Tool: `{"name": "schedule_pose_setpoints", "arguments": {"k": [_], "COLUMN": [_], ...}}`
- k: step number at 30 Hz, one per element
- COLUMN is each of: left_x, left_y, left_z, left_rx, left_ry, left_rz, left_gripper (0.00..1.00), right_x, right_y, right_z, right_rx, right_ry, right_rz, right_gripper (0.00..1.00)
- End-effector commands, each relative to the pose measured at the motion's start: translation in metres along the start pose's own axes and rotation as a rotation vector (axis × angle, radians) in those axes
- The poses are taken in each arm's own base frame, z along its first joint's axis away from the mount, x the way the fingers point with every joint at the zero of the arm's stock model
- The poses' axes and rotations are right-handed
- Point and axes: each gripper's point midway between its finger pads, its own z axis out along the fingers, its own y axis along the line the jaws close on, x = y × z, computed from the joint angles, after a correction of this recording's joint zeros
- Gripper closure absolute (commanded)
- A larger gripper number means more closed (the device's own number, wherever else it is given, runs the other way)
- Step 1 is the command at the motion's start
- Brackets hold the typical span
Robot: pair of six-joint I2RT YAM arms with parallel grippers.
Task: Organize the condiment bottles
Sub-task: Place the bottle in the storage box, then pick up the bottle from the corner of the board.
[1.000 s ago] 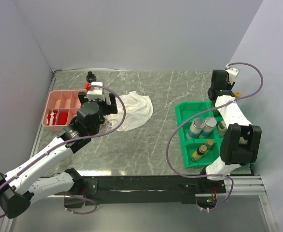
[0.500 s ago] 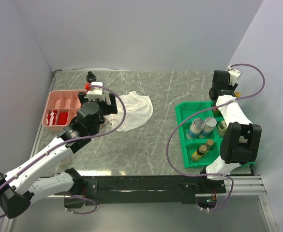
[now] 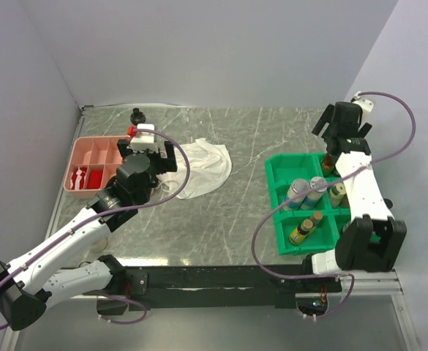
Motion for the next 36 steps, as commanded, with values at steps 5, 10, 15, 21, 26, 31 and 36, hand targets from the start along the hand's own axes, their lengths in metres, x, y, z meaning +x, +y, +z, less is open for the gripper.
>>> {"name": "schedule_pose_setpoints", "arguments": {"k": [5, 10, 15, 21, 26, 31, 36], "left_x": [-0.013, 0.003, 0.039, 0.073, 0.1, 0.104, 0.118], "left_y": [0.008, 0.014, 0.03, 0.112, 0.178, 0.221, 0.239], "left_z": [-0.003, -0.008, -0.004, -0.025, -0.055, -0.092, -0.112], "left_rx": [-0.073, -0.152, -0.262, -0.73, -1.057, -1.313, -1.419], "left_ry": [-0.014, 0.074, 0.19, 0.17, 0.173, 0.078, 0.067], "left_rz": [-0.118, -0.277, -0.318, -0.539, -0.56, -0.631, -0.735], "left_gripper": [0.03, 0.03, 0.03, 0.02, 0.04, 0.01, 0.01], "right_x": [-0.008, 0.005, 0.024, 0.053, 0.066, 0.066, 0.066], "right_y": [0.049, 0.062, 0.09, 0.107, 0.108, 0.108, 0.111], "right_z": [-0.116, -0.181, -0.25, -0.265, -0.273, -0.284, -0.286], "right_rx": [-0.484, -0.689, -0.93, -0.984, -1.003, -1.045, -1.046], "right_ry": [0.005, -0.043, -0.101, -0.028, 0.003, -0.007, 0.003], "right_rz": [0.054, 0.018, -0.031, -0.099, -0.111, -0.08, -0.085], "right_gripper": [0.0, 0.0, 0.0, 0.0, 0.0, 0.0, 0.0]}}
